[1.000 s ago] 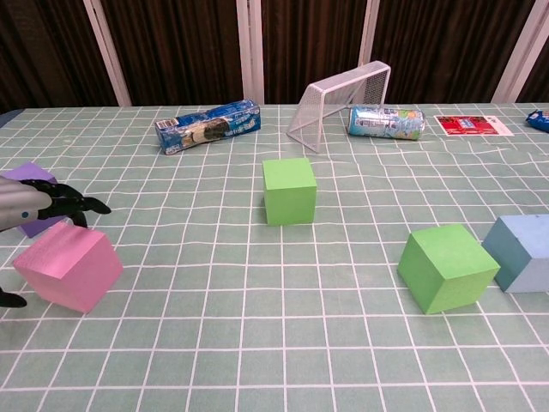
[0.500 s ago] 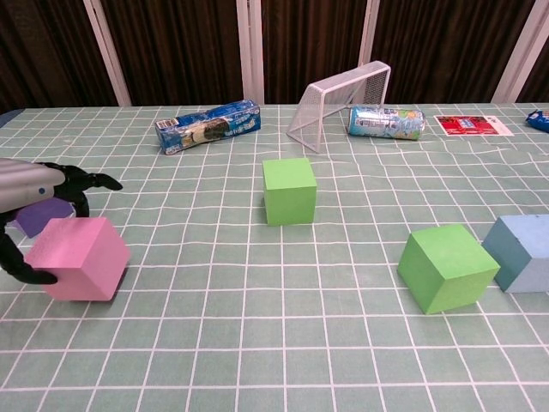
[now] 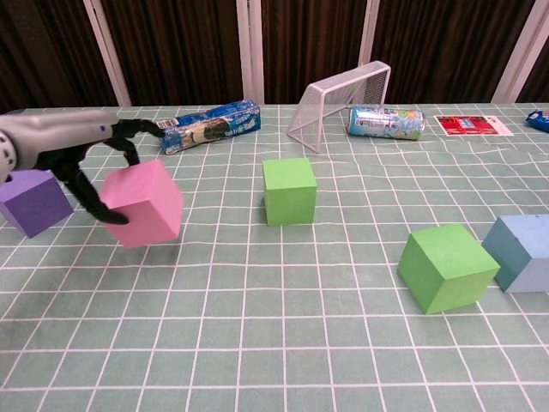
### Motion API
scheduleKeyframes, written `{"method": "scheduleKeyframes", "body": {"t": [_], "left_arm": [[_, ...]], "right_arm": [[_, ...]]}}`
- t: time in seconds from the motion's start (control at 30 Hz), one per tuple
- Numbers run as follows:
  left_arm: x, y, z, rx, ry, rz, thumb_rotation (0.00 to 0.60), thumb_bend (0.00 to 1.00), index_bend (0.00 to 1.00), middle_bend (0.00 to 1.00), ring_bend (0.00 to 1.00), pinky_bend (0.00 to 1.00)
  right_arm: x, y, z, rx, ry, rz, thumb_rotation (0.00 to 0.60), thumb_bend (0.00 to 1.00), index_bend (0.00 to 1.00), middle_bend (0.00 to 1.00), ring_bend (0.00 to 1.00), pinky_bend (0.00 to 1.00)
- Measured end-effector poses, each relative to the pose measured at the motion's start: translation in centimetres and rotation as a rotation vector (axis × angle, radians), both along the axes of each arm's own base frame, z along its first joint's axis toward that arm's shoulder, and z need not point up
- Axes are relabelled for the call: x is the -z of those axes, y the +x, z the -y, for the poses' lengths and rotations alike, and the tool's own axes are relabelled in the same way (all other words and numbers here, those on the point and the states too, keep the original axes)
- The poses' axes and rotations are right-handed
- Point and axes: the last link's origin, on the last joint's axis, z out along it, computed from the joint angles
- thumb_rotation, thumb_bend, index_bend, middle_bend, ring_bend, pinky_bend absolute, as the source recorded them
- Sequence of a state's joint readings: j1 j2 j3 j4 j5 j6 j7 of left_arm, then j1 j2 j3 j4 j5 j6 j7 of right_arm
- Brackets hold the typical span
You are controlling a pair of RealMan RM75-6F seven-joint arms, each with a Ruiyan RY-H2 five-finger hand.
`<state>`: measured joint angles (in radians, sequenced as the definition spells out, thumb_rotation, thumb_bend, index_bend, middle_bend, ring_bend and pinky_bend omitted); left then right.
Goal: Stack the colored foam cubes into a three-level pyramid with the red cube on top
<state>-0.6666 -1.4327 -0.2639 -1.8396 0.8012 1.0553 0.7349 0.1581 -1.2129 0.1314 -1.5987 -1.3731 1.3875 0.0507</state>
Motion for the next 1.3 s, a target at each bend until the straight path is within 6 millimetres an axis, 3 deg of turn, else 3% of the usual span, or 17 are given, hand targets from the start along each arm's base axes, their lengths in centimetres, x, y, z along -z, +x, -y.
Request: {"method": "scheduleKeyframes", "body": {"t": [0.33, 0.6, 0.9, 1.3], "left_arm": [[3.3, 4.6, -4.7, -0.046, 0.017, -0.011, 0.600, 0.26, 0.00, 0.41, 0.05, 0.04], [6.1, 6.8, -6.8, -0.064, 0.012, -0.040, 0.600, 0.26, 0.00, 0.42, 0.05, 0.04], [8.1, 7.6, -7.7, -0.114, -0.039, -0.041, 0.600, 0.26, 0.00, 0.42, 0.05, 0.05], [8.8, 8.0, -8.2, -0.115, -0.057, -0.039, 0.600, 0.26, 0.00, 0.42, 0.05, 0.05]], "right_arm": [[-0.3, -0.3, 0.2, 0.030, 0.000, 0.032, 0.600, 0.24, 0.00, 0.00, 0.00, 0.00], [-0.3, -0.4, 0.4, 0.046, 0.004, 0.054, 0.600, 0.24, 0.00, 0.00, 0.00, 0.00], [-0.3, -0.4, 0.6, 0.062, 0.013, 0.079, 0.600, 0.24, 0.00, 0.00, 0.00, 0.00], [-0.2, -0.4, 0.6, 0.066, 0.014, 0.082, 0.600, 0.24, 0.00, 0.00, 0.00, 0.00]]}}
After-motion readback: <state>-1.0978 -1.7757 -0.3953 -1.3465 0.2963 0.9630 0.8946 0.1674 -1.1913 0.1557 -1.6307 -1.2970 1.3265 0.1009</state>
